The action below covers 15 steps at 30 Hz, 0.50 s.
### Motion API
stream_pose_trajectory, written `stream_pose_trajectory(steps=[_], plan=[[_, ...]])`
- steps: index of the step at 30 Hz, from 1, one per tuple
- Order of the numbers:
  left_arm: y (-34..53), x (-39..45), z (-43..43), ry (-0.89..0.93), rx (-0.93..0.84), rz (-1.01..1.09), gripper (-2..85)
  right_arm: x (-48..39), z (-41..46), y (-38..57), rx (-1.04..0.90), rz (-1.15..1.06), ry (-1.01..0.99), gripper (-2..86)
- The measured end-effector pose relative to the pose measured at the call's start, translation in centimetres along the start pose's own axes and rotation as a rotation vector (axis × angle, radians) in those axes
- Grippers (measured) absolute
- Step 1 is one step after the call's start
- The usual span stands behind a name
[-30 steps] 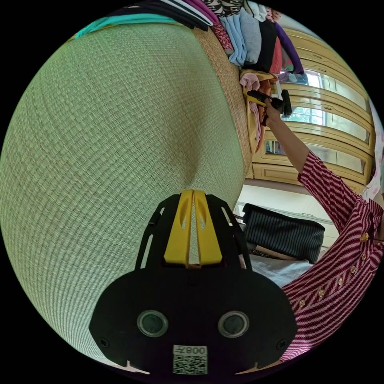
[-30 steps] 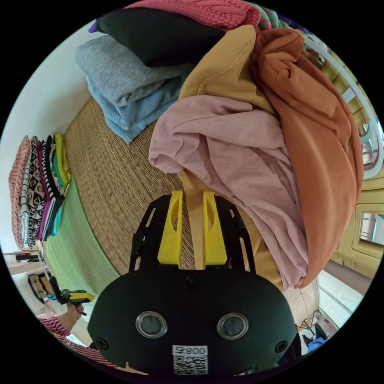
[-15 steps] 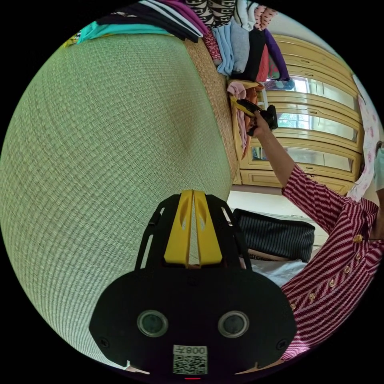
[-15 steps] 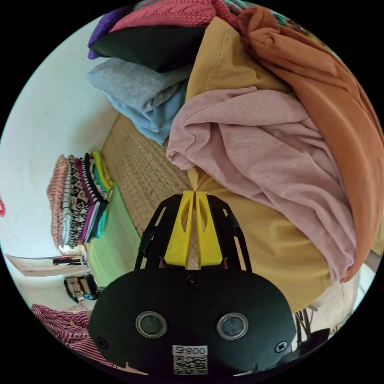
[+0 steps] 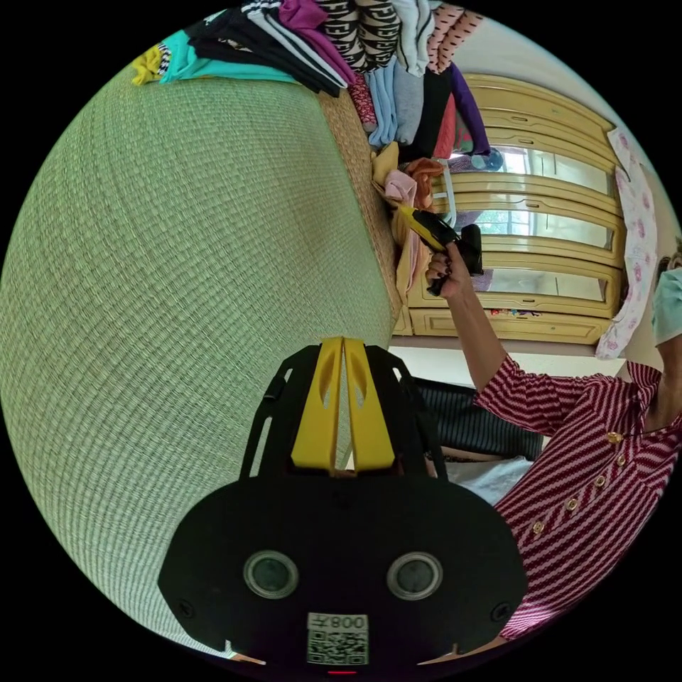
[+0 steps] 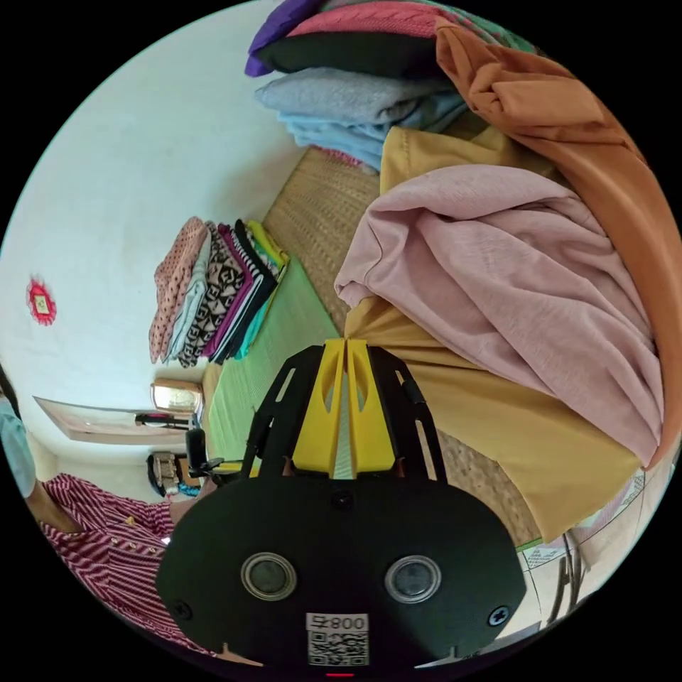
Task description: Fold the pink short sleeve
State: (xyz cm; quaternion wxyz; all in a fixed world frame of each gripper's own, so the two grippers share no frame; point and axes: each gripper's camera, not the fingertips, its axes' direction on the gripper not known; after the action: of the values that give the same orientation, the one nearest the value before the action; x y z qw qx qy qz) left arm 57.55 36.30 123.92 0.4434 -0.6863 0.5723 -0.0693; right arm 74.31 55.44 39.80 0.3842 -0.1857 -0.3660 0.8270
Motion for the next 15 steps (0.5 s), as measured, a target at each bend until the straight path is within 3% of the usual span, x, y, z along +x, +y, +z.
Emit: stream_pose_trajectory(steps=[9,15], plan=[[1.1,2.1,-2.8,0.045,0.131,0.024,3.0,-5.2,4.1,7.8,-0.163,-0.117,-0.216,0.1],[-2.1,2.0,-3.6,0.091,0.209,-0.004,12.7,-8.4,7.8,14.3,-0.285,-0.158,-0.389,0.2]])
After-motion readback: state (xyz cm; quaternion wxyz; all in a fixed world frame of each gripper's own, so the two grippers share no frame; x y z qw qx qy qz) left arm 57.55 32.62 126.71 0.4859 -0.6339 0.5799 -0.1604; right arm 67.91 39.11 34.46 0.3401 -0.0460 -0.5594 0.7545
